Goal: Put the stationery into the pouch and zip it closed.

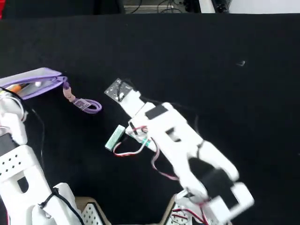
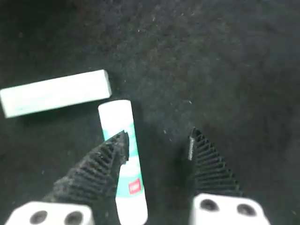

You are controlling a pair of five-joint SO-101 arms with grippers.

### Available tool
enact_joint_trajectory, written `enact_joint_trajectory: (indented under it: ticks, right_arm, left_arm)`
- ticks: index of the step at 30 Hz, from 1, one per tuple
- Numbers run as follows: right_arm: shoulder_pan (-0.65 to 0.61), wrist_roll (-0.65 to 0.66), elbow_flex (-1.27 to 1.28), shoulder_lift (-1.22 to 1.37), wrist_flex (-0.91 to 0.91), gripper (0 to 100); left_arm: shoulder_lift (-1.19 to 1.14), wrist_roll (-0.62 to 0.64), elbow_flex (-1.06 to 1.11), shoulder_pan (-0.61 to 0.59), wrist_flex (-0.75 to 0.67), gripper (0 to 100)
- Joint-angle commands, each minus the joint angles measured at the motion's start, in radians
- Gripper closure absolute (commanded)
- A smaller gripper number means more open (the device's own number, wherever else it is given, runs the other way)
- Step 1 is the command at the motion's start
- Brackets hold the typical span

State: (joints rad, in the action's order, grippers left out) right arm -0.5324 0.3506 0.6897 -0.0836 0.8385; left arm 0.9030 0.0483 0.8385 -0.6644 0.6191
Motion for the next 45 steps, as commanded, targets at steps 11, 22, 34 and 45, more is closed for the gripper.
enact_joint_trajectory:
  ticks: [11, 22, 34, 45]
  right_arm:
    - [-0.072, 0.098, -0.306, 0.213, 0.141, 80.7]
    - [-0.133, 0.107, -0.197, 0.041, 0.172, 80.8]
    - [-0.135, 0.160, -0.245, 0.255, 0.135, 80.8]
    - [-0.107, 0.143, -0.409, 0.387, 0.281, 97.2]
  left_arm:
    - [0.015, 0.011, -0.070, -0.013, -0.026, 97]
    - [0.015, 0.009, -0.053, 0.050, -0.025, 97]
    - [0.015, 0.009, -0.051, 0.051, -0.025, 97]
    - [0.015, 0.009, -0.051, 0.053, -0.025, 97]
